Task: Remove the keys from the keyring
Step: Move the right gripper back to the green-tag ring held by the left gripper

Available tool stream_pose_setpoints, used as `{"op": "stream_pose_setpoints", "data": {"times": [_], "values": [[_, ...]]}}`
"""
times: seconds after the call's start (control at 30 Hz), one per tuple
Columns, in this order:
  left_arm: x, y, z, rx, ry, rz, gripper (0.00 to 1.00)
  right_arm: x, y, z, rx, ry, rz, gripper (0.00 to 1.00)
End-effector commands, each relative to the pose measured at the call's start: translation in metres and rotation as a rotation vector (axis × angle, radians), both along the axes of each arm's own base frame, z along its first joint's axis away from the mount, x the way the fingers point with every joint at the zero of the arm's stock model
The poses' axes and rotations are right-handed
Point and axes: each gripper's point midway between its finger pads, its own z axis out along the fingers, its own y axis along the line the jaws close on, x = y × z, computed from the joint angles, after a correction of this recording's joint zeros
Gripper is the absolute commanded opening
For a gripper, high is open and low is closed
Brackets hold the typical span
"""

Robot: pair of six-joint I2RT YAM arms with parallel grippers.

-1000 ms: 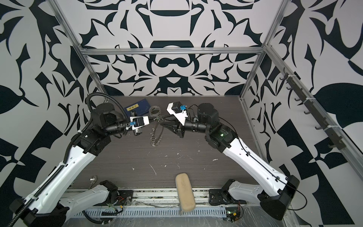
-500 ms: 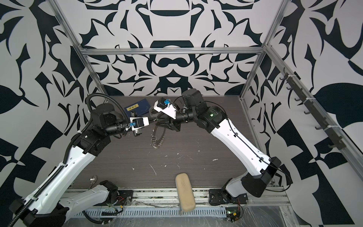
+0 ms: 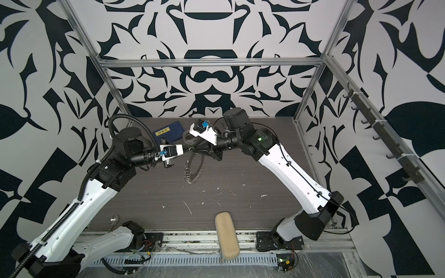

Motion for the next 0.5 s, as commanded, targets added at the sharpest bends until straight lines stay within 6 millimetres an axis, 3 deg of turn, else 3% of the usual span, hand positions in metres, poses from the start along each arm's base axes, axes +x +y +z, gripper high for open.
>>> {"op": "stream_pose_setpoints", "data": {"times": [0.0,0.27,0.4,0.47], "values": [[0.002,0.002,0.010,-0.008,-0.025,0.016,0.00,-0.016,-0.001,0.026,0.059,-0.014,0.052,0.16],[0.011,0.001,0.000,0.021,0.013,0.044,0.00,-0.018,0.001,0.026,0.065,0.018,0.067,0.09],[0.010,0.001,0.001,0.019,0.011,0.041,0.00,-0.018,0.001,0.022,0.054,0.027,0.069,0.17],[0.009,0.001,0.002,0.018,0.007,0.039,0.00,-0.018,0.002,0.021,0.052,0.036,0.071,0.26]]}}
